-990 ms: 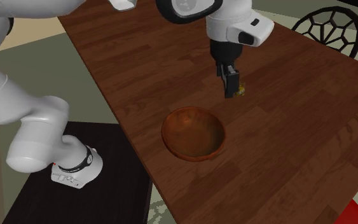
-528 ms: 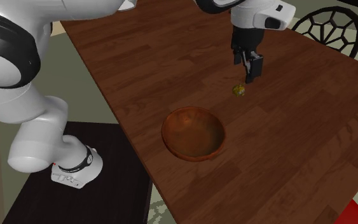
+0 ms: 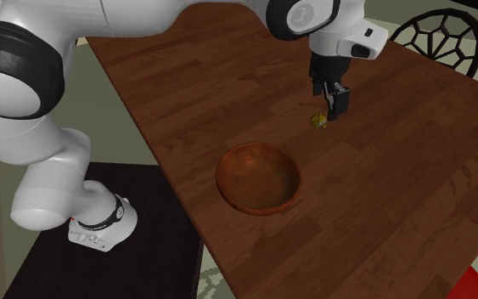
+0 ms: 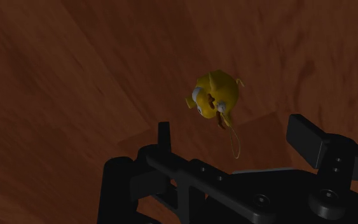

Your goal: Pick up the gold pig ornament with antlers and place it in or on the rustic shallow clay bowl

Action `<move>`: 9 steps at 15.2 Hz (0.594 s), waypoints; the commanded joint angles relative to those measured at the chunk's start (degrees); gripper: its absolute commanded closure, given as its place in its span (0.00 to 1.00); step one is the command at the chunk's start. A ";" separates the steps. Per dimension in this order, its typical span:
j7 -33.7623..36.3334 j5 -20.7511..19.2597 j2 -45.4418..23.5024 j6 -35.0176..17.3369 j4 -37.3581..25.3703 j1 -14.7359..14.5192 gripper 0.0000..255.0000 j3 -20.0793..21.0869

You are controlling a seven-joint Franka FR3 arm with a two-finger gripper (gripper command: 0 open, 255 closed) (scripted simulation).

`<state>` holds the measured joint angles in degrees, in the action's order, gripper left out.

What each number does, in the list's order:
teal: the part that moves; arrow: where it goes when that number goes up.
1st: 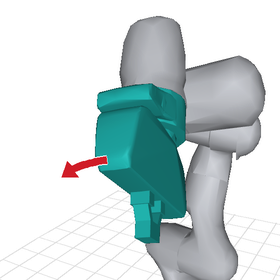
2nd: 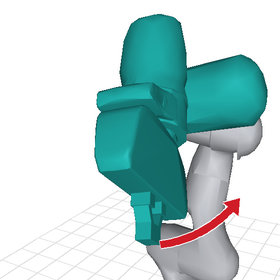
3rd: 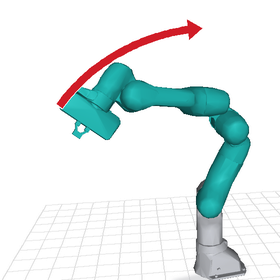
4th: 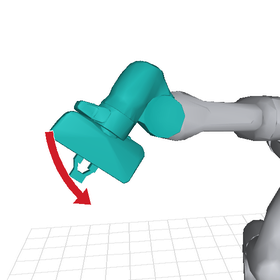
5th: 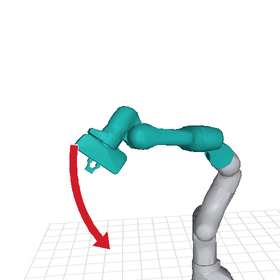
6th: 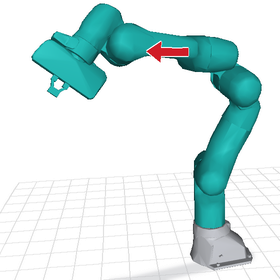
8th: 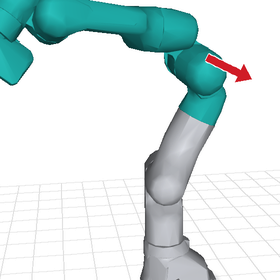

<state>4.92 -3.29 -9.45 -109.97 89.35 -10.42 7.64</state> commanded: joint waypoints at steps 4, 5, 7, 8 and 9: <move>-0.07 -0.02 -0.25 -0.49 0.21 0.05 0.00 -0.04; -0.07 -0.02 -0.25 -0.49 0.21 0.05 0.00 -0.04; -0.07 -0.02 -0.25 -0.48 0.20 0.05 0.00 -0.04; -0.07 -0.02 -0.25 -0.48 0.20 0.05 1.00 -0.04; -0.07 -0.02 -0.25 -0.48 0.20 0.05 1.00 -0.04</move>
<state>4.85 -3.30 -9.70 -110.44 89.55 -10.36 7.60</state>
